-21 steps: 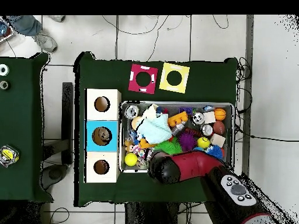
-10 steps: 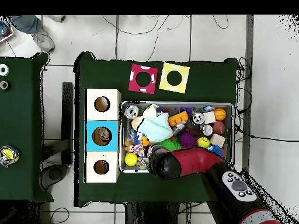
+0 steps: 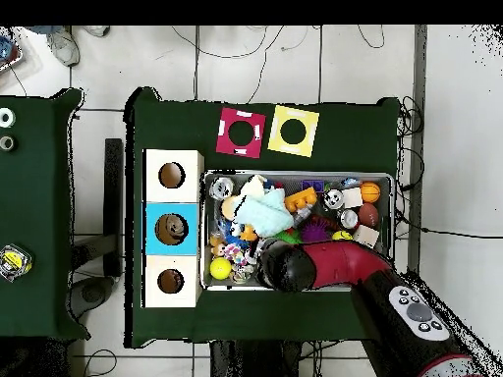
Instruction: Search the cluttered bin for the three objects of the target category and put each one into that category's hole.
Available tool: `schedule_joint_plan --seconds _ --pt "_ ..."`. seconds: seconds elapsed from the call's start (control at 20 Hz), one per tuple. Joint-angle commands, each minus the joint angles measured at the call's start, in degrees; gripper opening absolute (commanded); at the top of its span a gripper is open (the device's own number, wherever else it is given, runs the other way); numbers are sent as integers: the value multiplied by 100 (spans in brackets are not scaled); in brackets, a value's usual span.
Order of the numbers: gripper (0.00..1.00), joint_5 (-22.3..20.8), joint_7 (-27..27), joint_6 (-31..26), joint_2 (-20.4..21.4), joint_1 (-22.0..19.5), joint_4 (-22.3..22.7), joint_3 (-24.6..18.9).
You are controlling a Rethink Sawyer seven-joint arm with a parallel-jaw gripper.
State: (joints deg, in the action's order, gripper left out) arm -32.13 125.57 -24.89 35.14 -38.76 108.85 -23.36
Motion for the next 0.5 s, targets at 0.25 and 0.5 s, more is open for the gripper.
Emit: schedule_joint_plan --seconds 0.25,0.5 --pt "100 97 9 -224 -94 206 -1147 17" --pt "100 -52 516 217 -364 648 -1425 420"
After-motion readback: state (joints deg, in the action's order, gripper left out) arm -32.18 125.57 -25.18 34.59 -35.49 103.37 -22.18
